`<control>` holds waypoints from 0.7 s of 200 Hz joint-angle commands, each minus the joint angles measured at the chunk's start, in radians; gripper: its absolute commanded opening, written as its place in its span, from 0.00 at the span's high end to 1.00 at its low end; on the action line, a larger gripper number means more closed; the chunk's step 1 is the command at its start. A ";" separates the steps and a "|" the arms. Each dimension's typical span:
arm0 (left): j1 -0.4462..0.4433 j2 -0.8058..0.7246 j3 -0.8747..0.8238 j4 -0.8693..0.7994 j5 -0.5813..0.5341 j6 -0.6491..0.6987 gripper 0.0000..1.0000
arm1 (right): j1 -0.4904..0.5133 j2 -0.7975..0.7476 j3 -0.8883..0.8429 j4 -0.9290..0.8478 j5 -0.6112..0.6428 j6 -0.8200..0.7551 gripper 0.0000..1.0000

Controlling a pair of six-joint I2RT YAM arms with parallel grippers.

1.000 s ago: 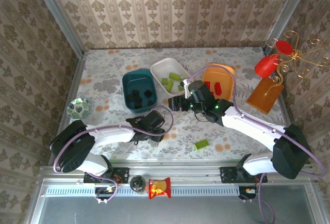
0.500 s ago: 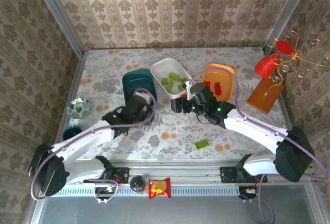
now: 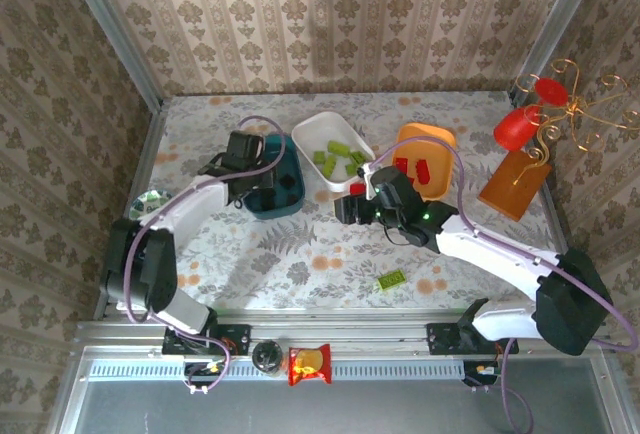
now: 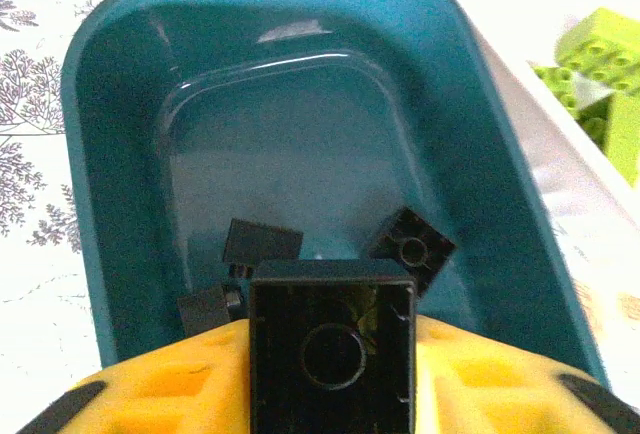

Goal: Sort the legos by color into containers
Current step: Place the lego in the container, then pick up the lego from the bottom-center of the table.

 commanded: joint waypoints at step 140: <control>-0.295 -0.440 -0.171 0.021 -0.021 -0.034 0.00 | -0.005 -0.153 -0.260 -0.243 0.164 0.240 0.00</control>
